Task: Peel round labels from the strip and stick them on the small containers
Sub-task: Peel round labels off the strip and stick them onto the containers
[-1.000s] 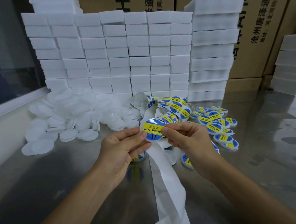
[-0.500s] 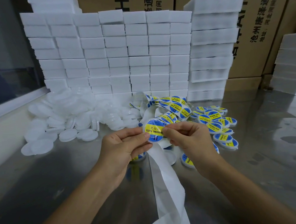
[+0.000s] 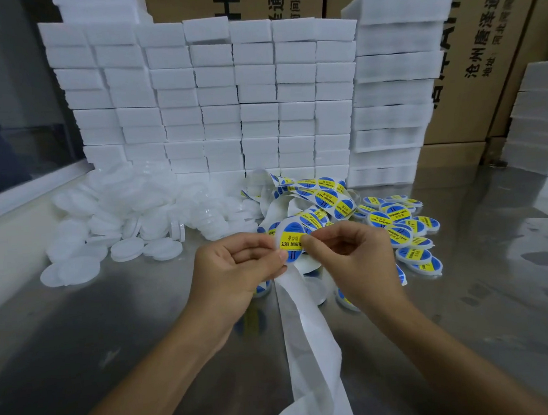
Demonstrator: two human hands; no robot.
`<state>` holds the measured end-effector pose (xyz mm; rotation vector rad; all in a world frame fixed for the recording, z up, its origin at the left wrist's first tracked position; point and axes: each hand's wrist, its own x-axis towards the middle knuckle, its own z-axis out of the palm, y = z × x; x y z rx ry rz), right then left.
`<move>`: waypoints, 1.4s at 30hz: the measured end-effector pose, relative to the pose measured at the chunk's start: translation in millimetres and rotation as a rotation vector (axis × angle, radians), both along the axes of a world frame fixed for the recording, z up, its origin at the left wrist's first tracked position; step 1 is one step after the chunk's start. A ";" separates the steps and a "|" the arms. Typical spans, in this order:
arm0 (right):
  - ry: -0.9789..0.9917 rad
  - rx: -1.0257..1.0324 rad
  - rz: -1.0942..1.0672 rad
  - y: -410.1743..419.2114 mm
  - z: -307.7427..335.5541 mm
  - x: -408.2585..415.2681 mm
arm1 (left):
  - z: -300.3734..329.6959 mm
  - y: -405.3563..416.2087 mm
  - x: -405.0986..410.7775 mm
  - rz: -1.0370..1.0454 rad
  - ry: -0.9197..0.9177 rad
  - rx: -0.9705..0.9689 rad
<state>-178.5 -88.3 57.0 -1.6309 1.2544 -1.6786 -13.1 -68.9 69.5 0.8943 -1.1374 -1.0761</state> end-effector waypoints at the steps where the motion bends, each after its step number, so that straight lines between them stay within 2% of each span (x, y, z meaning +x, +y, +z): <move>1: 0.052 -0.026 -0.053 0.0 -2.6 0.8 | 0.9 -0.1 0.8 -0.011 0.024 0.003; 3: 0.089 -0.059 -0.071 0.6 -6.3 4.2 | 1.9 -0.3 1.7 -0.044 0.086 0.009; 8: 0.049 -0.057 0.138 5.9 -11.4 13.9 | 0.9 0.6 0.0 -0.171 0.190 0.026; 14: -0.081 -0.116 0.137 0.3 -5.1 9.9 | -0.1 1.9 -1.7 -0.257 0.217 0.076; 24: -0.058 -0.040 0.089 2.1 -7.1 11.0 | -1.5 2.2 0.1 -0.270 0.114 0.037; 29: -0.037 -0.073 0.106 0.6 -5.4 6.8 | -3.4 1.8 -1.4 -0.283 0.064 0.021; 36: 0.040 -0.069 -0.007 1.9 -5.8 4.2 | -7.1 0.7 -1.1 -0.244 -0.038 -0.033; 42: 0.011 -0.076 0.135 -0.6 -6.9 2.7 | -7.2 -4.6 2.6 -0.214 0.002 -0.005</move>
